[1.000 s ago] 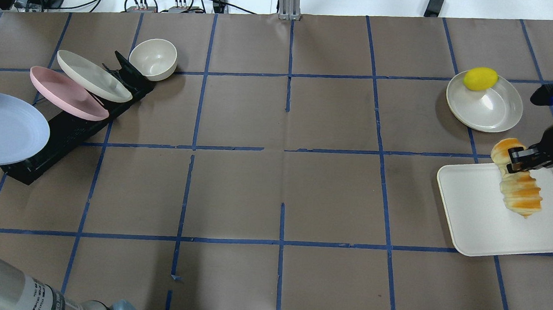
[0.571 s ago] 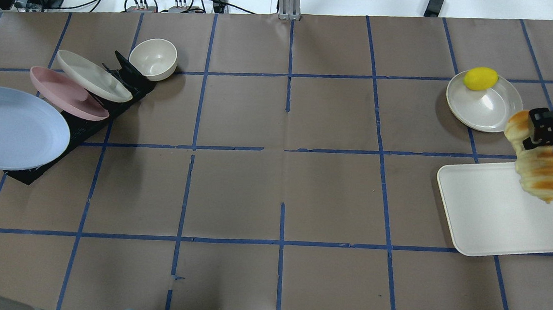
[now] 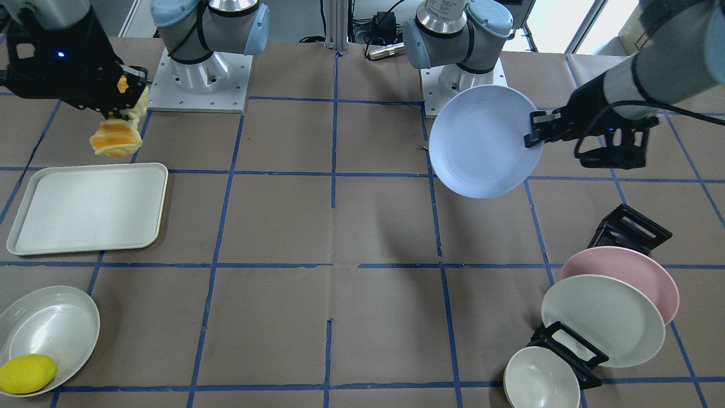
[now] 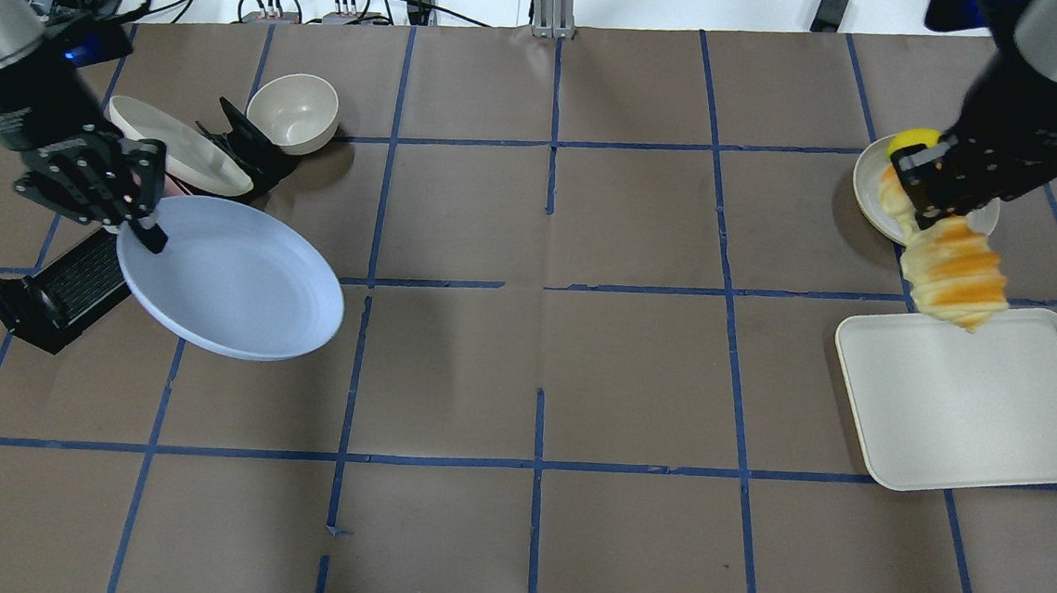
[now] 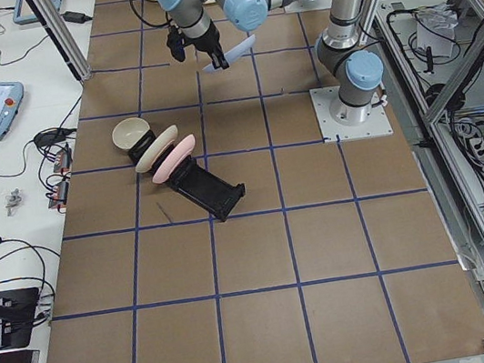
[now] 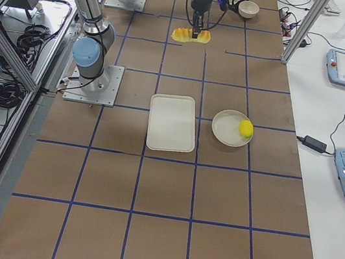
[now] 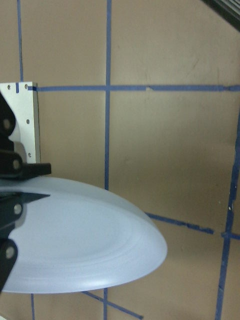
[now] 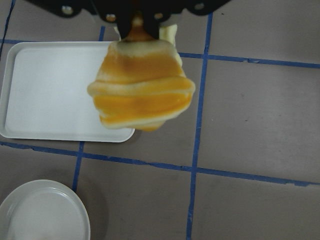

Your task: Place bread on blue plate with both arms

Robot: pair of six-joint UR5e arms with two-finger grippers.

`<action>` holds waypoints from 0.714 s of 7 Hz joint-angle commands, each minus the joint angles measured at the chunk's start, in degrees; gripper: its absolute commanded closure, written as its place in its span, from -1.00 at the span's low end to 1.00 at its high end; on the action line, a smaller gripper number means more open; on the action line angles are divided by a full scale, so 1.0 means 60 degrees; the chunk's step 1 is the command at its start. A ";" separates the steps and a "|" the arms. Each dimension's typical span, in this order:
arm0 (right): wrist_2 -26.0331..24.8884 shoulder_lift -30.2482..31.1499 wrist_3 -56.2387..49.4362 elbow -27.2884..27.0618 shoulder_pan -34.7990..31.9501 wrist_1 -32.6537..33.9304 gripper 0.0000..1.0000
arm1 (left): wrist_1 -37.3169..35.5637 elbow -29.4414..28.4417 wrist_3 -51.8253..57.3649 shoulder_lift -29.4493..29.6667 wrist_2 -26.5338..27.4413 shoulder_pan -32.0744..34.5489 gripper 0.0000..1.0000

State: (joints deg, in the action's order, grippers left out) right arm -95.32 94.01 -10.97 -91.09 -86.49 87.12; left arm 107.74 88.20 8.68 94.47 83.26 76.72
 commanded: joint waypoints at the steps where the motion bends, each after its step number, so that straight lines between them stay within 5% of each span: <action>1: 0.0138 -0.0959 0.1764 0.0678 -0.1270 -0.0018 0.93 | -0.2006 0.0110 -0.1298 0.0977 -0.0997 0.1839 0.97; 2: 0.0792 -0.1020 0.1842 0.0650 -0.1273 0.0040 0.93 | -0.2526 0.0168 -0.1475 0.1520 -0.1363 0.2093 0.97; 5: 0.0872 -0.1254 0.1740 0.0563 -0.1288 0.0275 0.93 | -0.4868 0.0197 -0.3306 0.3016 -0.2333 0.3440 0.97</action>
State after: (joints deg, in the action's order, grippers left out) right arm -90.36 87.15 -0.55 -87.52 -94.11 88.39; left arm 84.75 89.32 -8.41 109.14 70.59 94.35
